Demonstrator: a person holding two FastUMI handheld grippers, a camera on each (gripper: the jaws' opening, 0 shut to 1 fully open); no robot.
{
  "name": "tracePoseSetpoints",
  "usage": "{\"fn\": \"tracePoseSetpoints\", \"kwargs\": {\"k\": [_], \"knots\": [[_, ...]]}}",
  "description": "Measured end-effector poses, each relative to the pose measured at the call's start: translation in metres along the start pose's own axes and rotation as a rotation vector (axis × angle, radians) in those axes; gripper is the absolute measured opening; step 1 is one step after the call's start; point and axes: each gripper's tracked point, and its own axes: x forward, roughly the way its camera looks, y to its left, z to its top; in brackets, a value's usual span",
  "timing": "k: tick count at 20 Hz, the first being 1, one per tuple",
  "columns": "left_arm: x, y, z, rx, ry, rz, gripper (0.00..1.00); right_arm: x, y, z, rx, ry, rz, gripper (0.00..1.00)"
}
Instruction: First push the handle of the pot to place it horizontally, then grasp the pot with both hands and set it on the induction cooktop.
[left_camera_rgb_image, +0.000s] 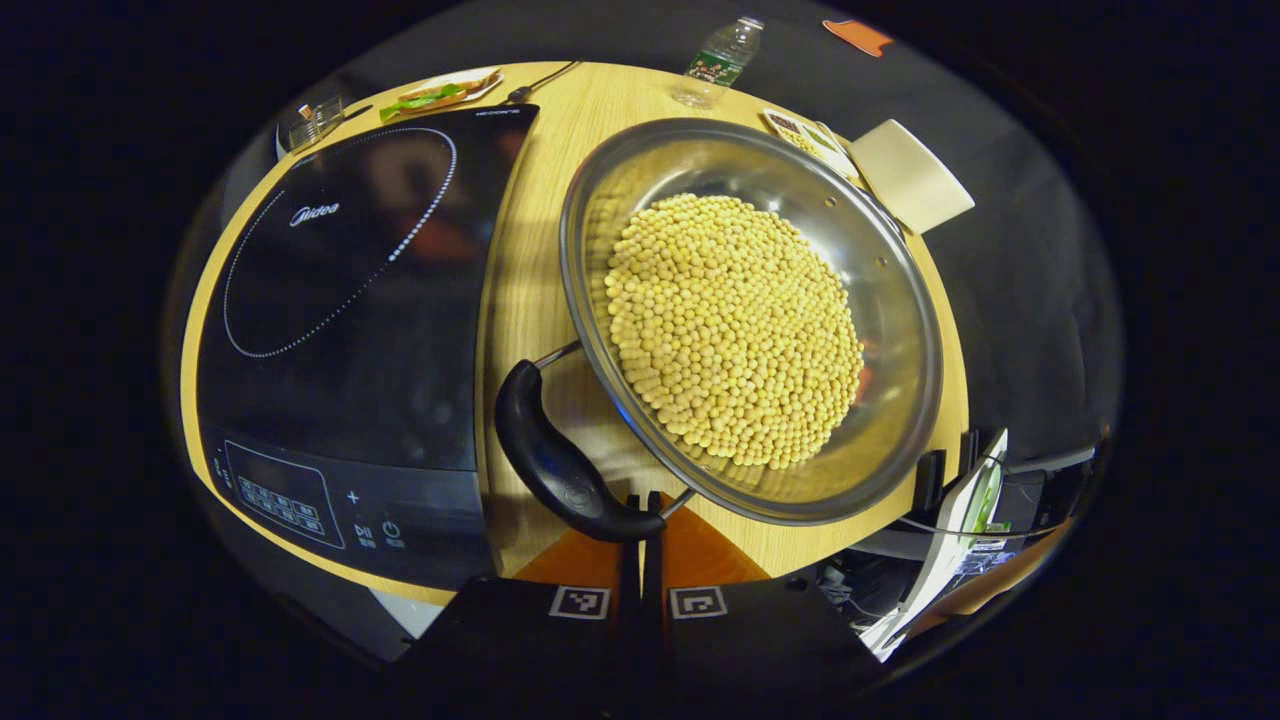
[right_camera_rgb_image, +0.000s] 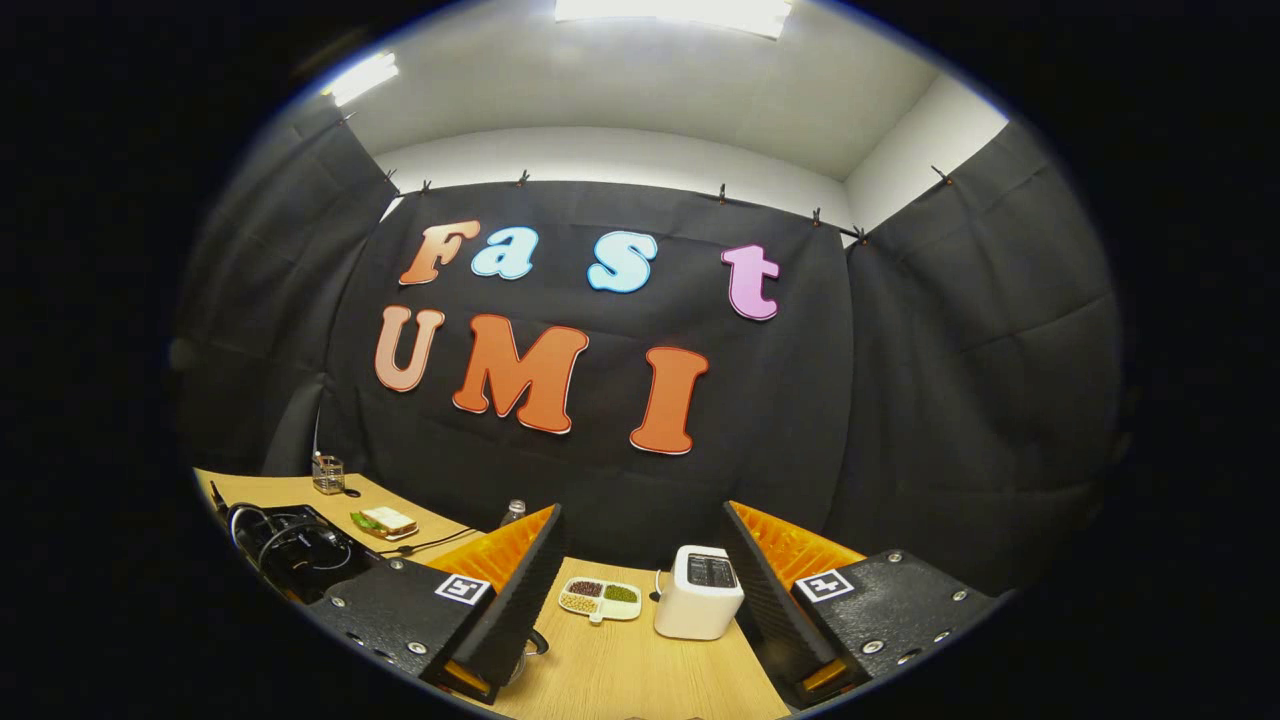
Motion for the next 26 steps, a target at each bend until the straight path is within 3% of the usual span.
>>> {"fn": "tracePoseSetpoints", "kwargs": {"k": [8, 26], "knots": [[-0.008, 0.017, 0.029, 0.074, -0.097, 0.092, 0.08, 0.016, 0.023, -0.024, 0.012, 0.062, 0.040, 0.95], [-0.026, 0.028, 0.097, 0.268, -0.322, 0.225, 0.08, 0.031, 0.058, -0.070, 0.024, 0.209, 0.111, 0.95]]}}
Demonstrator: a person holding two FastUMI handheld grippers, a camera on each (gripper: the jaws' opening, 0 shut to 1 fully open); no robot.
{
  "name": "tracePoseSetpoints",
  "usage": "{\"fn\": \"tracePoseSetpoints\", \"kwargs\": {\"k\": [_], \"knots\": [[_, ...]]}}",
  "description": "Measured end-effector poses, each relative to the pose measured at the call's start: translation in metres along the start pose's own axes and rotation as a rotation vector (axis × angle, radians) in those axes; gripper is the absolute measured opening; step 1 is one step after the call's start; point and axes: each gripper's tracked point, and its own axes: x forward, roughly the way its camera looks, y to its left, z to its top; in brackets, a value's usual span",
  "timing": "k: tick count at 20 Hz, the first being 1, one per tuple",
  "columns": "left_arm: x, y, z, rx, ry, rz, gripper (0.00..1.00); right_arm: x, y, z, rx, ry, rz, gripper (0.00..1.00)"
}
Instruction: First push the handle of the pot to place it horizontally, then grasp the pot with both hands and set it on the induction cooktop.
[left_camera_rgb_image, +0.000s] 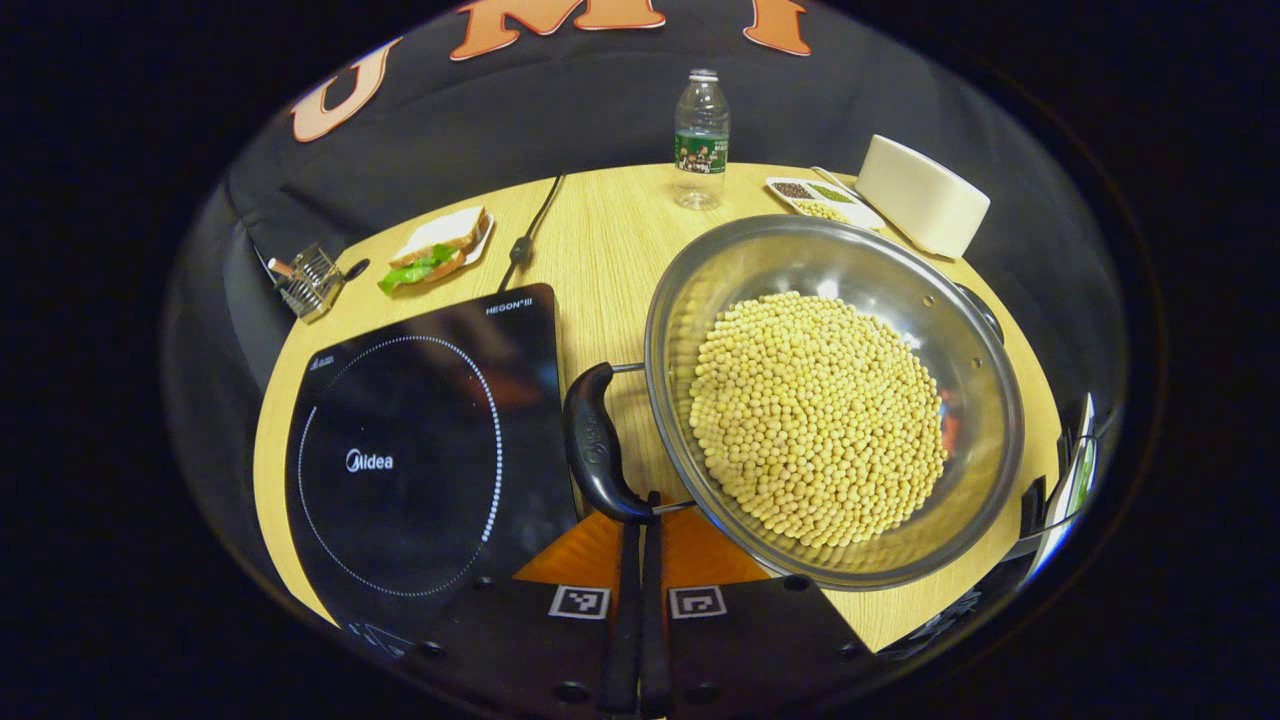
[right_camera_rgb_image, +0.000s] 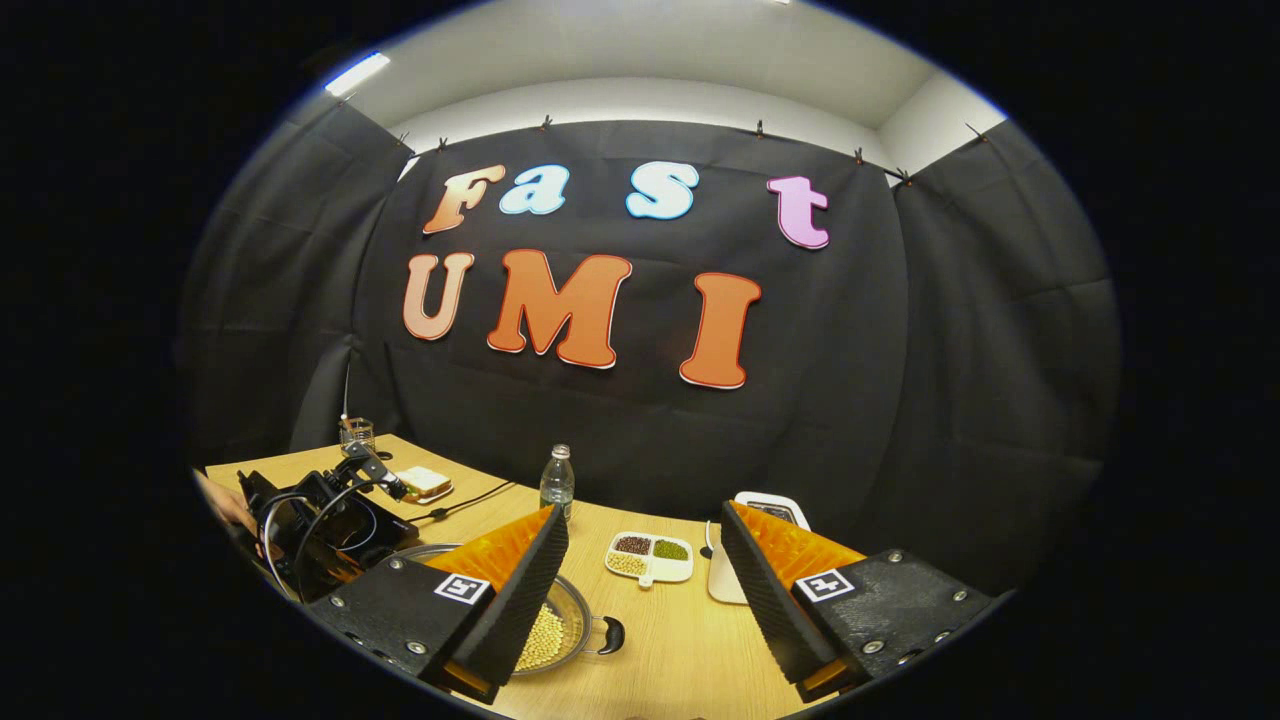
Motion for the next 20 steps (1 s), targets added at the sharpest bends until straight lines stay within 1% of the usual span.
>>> {"fn": "tracePoseSetpoints", "kwargs": {"k": [4, 6, 9, 11, 13, 14, 15, 17, 19, 20], "knots": [[0.004, 0.003, 0.009, 0.002, -0.035, -0.010, 0.08, 0.007, 0.005, -0.018, 0.018, 0.059, 0.006, 0.95], [0.002, -0.001, 0.009, 0.005, -0.044, -0.035, 0.08, 0.012, 0.008, -0.029, 0.023, 0.094, 0.014, 0.96], [-0.013, -0.002, 0.007, 0.025, -0.069, -0.073, 0.08, 0.021, 0.015, -0.050, 0.035, 0.161, 0.023, 0.96], [-0.025, 0.000, 0.008, 0.038, -0.084, -0.082, 0.08, 0.026, 0.021, -0.064, 0.054, 0.215, 0.038, 0.96], [-0.036, 0.003, 0.009, 0.039, -0.096, -0.105, 0.10, 0.032, 0.027, -0.079, 0.071, 0.263, 0.054, 0.96], [-0.040, 0.004, 0.007, 0.026, -0.096, -0.115, 0.27, 0.035, 0.031, -0.086, 0.077, 0.286, 0.066, 0.96], [-0.046, 0.008, 0.009, 0.014, -0.107, -0.119, 0.39, 0.037, 0.035, -0.093, 0.085, 0.308, 0.078, 0.96], [-0.057, 0.013, 0.019, 0.006, -0.151, -0.128, 0.73, 0.042, 0.041, -0.107, 0.110, 0.355, 0.097, 0.96], [-0.067, 0.019, 0.032, -0.010, -0.198, -0.120, 0.95, 0.046, 0.045, -0.120, 0.137, 0.403, 0.105, 0.96], [-0.069, 0.024, 0.042, -0.028, -0.214, -0.113, 0.98, 0.049, 0.047, -0.125, 0.145, 0.422, 0.107, 0.96]]}}
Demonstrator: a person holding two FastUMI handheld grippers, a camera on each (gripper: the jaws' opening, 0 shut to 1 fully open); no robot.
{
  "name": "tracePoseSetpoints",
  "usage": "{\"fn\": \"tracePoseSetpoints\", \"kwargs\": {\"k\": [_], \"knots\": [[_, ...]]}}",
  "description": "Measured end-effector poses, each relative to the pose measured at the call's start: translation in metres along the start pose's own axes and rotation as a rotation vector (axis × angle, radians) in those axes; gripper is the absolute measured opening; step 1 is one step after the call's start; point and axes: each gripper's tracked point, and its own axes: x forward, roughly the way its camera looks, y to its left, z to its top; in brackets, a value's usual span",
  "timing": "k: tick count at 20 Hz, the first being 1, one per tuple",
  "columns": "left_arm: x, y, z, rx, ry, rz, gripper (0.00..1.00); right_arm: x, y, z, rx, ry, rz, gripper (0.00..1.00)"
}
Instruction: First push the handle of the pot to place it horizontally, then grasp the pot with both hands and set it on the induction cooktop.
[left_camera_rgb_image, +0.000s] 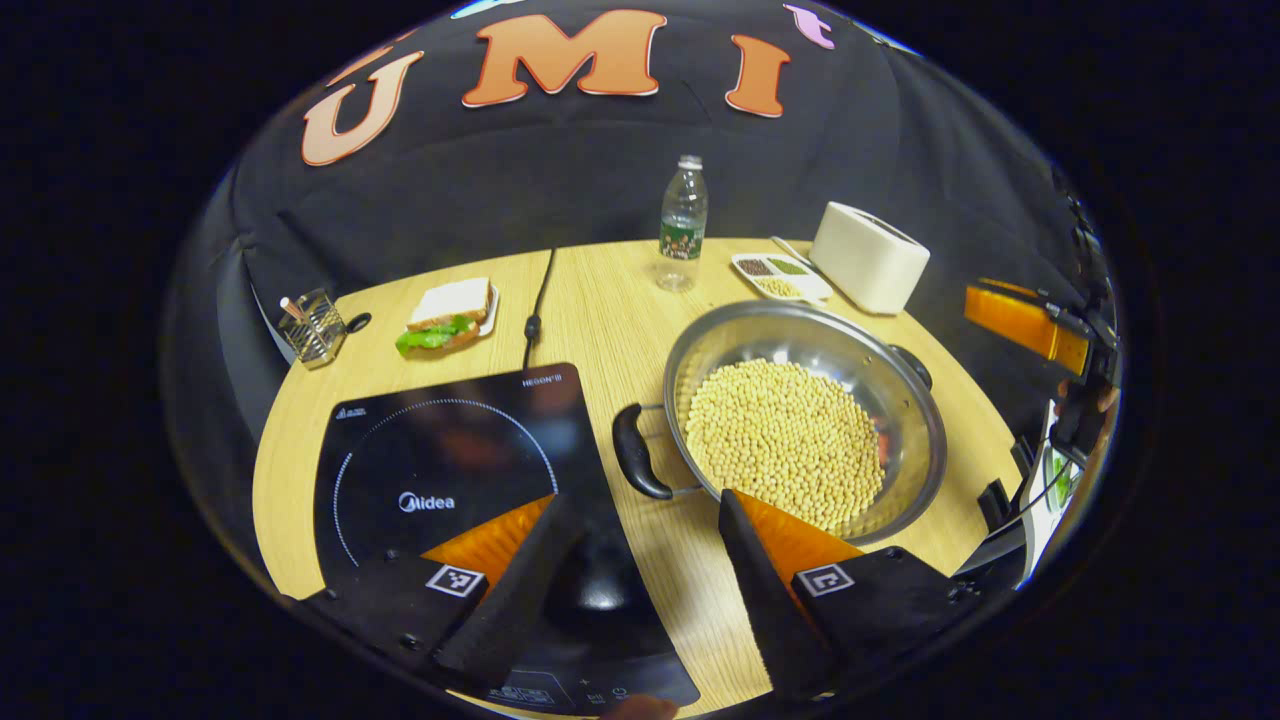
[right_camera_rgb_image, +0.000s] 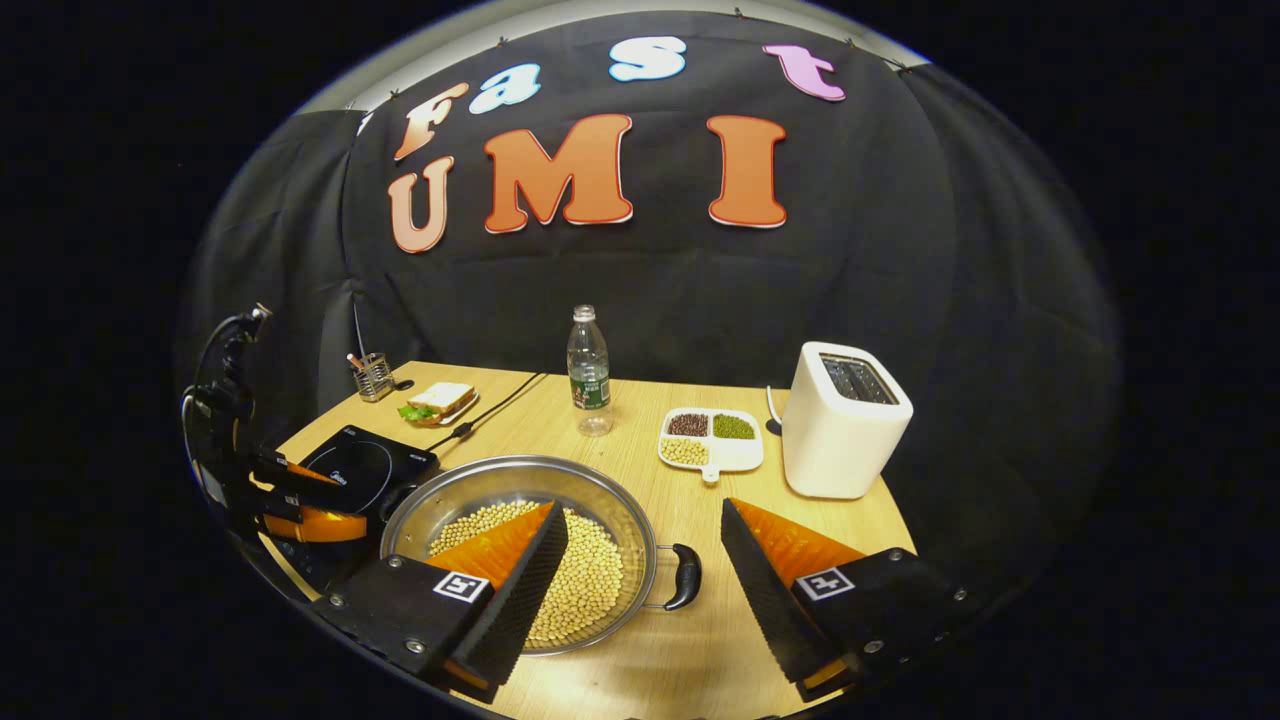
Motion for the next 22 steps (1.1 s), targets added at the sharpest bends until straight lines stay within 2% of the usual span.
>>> {"fn": "tracePoseSetpoints", "kwargs": {"k": [2, 6, 9, 13, 17, 22], "knots": [[0.002, 0.009, 0.020, -0.050, -0.021, 0.000, 0.99, 0.011, 0.003, -0.007, 0.004, 0.038, 0.001, 0.96], [0.022, -0.003, 0.040, -0.129, -0.008, -0.061, 0.99, 0.029, 0.003, -0.024, 0.001, 0.121, -0.008, 0.96], [0.039, -0.014, 0.038, -0.118, 0.041, -0.072, 0.99, 0.038, -0.001, -0.037, -0.002, 0.178, -0.026, 0.96], [0.064, -0.011, 0.032, -0.096, 0.082, -0.020, 0.99, 0.049, -0.007, -0.052, 0.009, 0.235, -0.041, 0.96], [0.082, -0.023, 0.024, -0.093, 0.121, -0.039, 0.99, 0.059, -0.011, -0.069, 0.029, 0.285, -0.053, 0.96], [0.098, -0.025, 0.013, -0.058, 0.144, -0.003, 0.99, 0.069, -0.014, -0.084, 0.027, 0.332, -0.067, 0.92]]}}
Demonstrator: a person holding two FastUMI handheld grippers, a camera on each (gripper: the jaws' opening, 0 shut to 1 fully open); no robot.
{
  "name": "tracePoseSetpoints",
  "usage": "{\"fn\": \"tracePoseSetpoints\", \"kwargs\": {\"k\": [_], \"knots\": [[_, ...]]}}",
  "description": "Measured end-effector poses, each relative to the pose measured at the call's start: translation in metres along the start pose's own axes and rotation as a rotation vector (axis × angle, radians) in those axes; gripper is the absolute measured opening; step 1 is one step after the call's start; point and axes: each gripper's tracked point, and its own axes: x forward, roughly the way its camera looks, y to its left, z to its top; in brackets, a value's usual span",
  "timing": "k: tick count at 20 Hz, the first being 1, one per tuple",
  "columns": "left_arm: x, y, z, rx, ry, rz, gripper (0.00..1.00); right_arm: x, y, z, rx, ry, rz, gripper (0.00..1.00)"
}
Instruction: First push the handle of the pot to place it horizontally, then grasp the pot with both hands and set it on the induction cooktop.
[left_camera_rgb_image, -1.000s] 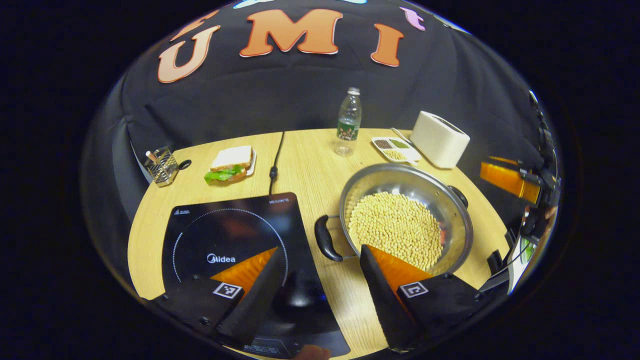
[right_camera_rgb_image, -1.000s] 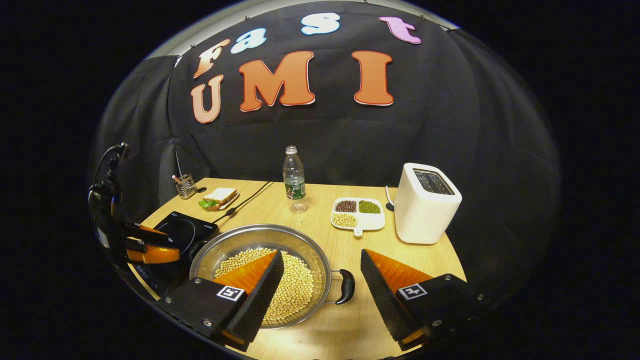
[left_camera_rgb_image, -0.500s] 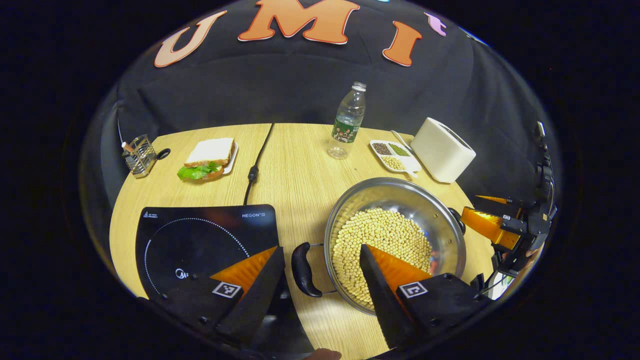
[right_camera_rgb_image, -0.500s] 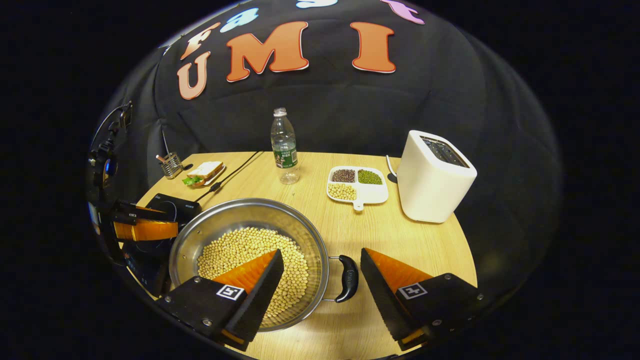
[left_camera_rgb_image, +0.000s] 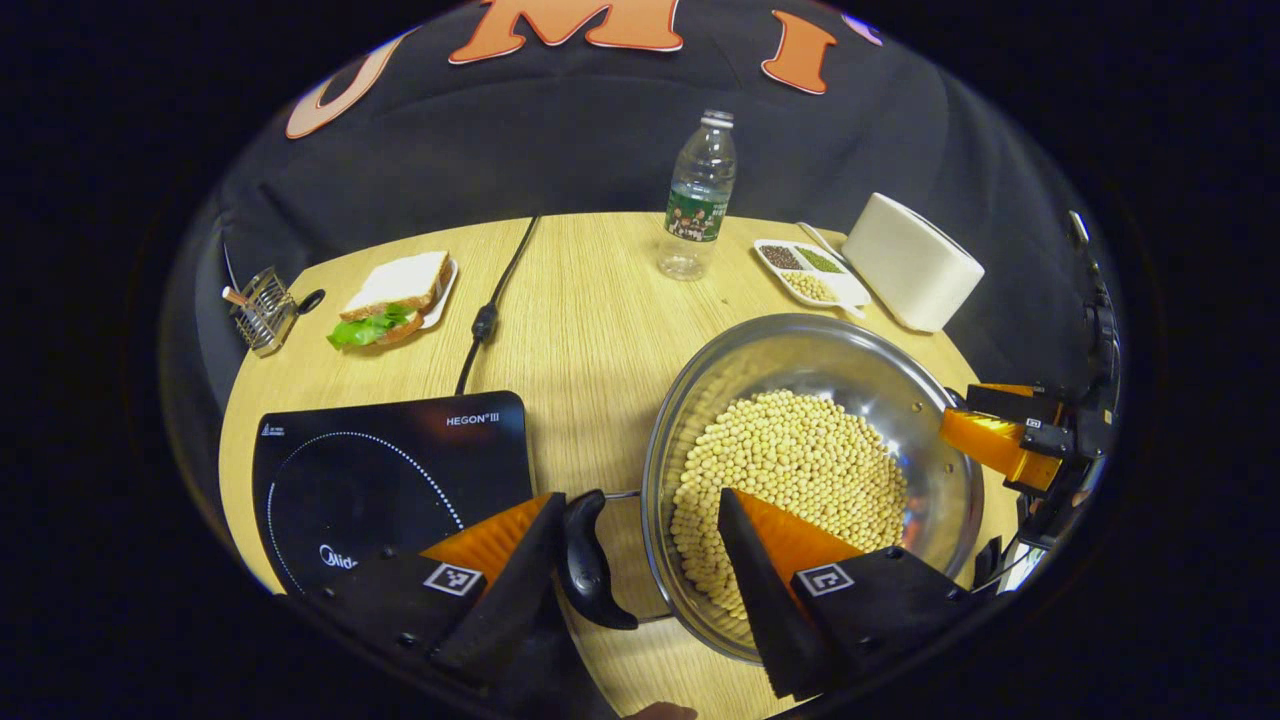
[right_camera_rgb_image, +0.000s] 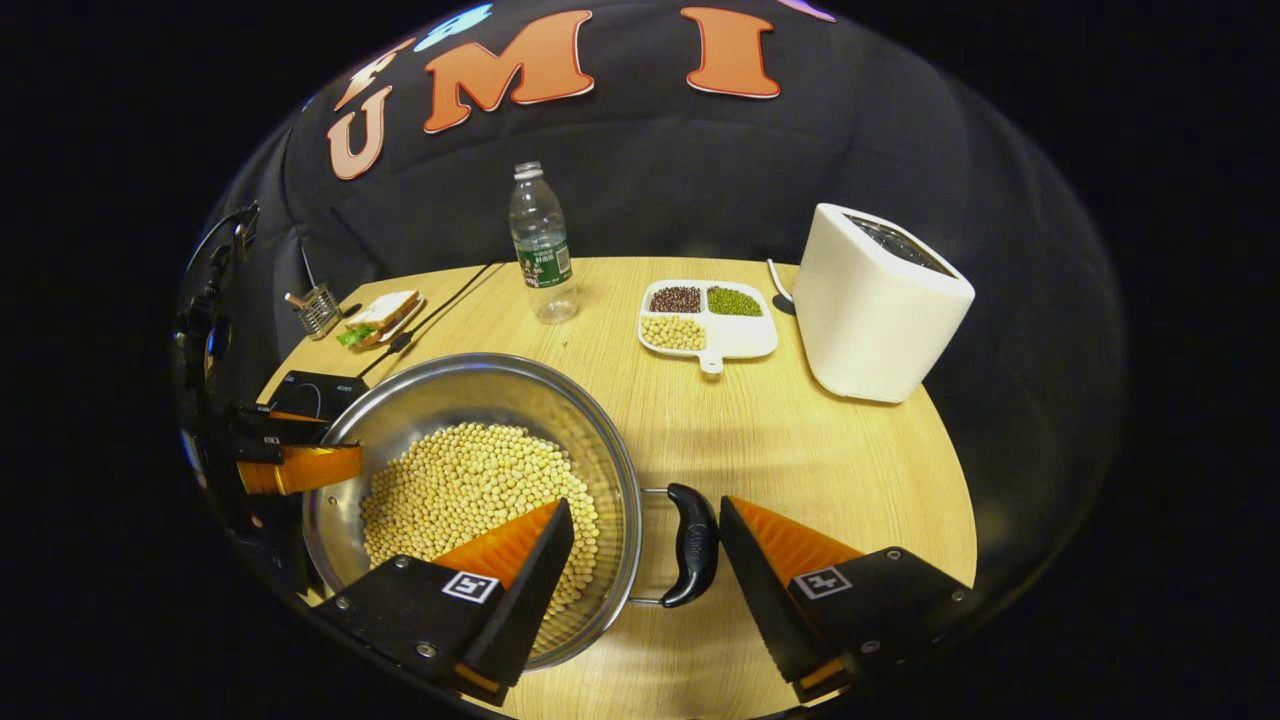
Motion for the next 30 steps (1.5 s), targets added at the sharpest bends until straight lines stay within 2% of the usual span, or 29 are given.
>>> {"fn": "tracePoseSetpoints", "kwargs": {"k": [6, 7, 8, 10, 11, 12, 13, 15, 17, 18, 20, 21, 22, 23, 24, 29, 30], "knots": [[0.007, 0.001, 0.000, 0.007, -0.024, 0.042, 0.99, 0.011, -0.013, -0.005, 0.027, 0.030, -0.048, 0.76], [0.008, 0.002, -0.001, -0.006, -0.036, 0.042, 0.97, 0.011, -0.014, -0.008, 0.031, 0.037, -0.050, 0.69], [0.009, 0.006, 0.001, -0.012, -0.045, 0.046, 0.90, 0.010, -0.015, -0.007, 0.035, 0.035, -0.049, 0.66], [0.011, 0.003, 0.001, -0.043, -0.049, 0.024, 0.79, 0.010, -0.015, -0.011, 0.029, 0.036, -0.051, 0.64], [0.013, 0.002, -0.001, -0.043, -0.040, 0.015, 0.82, 0.008, -0.017, -0.012, 0.021, 0.038, -0.051, 0.60], [0.015, 0.000, -0.003, -0.044, -0.033, 0.004, 0.82, 0.007, -0.019, -0.012, 0.017, 0.038, -0.050, 0.64], [0.016, -0.004, -0.007, -0.048, -0.020, -0.008, 0.78, 0.007, -0.022, -0.013, 0.021, 0.038, -0.050, 0.63], [0.020, -0.010, -0.012, -0.041, -0.003, -0.016, 0.79, 0.006, -0.027, -0.014, 0.038, 0.036, -0.048, 0.63], [0.023, -0.010, -0.014, -0.009, -0.006, 0.021, 0.78, 0.007, -0.027, -0.014, 0.030, 0.030, -0.042, 0.63], [0.025, -0.009, -0.014, 0.007, -0.010, 0.040, 0.82, 0.007, -0.027, -0.014, 0.028, 0.028, -0.041, 0.63], [0.026, -0.004, -0.013, 0.025, -0.027, 0.076, 0.82, 0.015, -0.026, -0.023, 0.022, 0.058, -0.033, 0.64], [0.027, -0.004, -0.013, 0.010, -0.037, 0.060, 0.83, 0.017, -0.025, -0.028, 0.029, 0.070, -0.027, 0.66], [0.026, -0.004, -0.011, -0.003, -0.048, 0.052, 0.77, 0.018, -0.024, -0.028, 0.045, 0.065, -0.024, 0.67], [0.026, -0.005, -0.011, -0.013, -0.055, 0.049, 0.76, 0.018, -0.025, -0.026, 0.066, 0.064, -0.022, 0.67], [0.026, -0.004, -0.010, -0.010, -0.059, 0.052, 0.72, 0.018, -0.025, -0.026, 0.083, 0.070, -0.020, 0.66], [0.023, -0.001, -0.006, 0.013, -0.068, 0.073, 0.69, 0.014, -0.019, -0.032, 0.103, 0.101, -0.018, 0.54], [0.020, 0.001, -0.003, 0.022, -0.074, 0.083, 0.70, 0.012, -0.017, -0.034, 0.112, 0.112, -0.012, 0.56]]}}
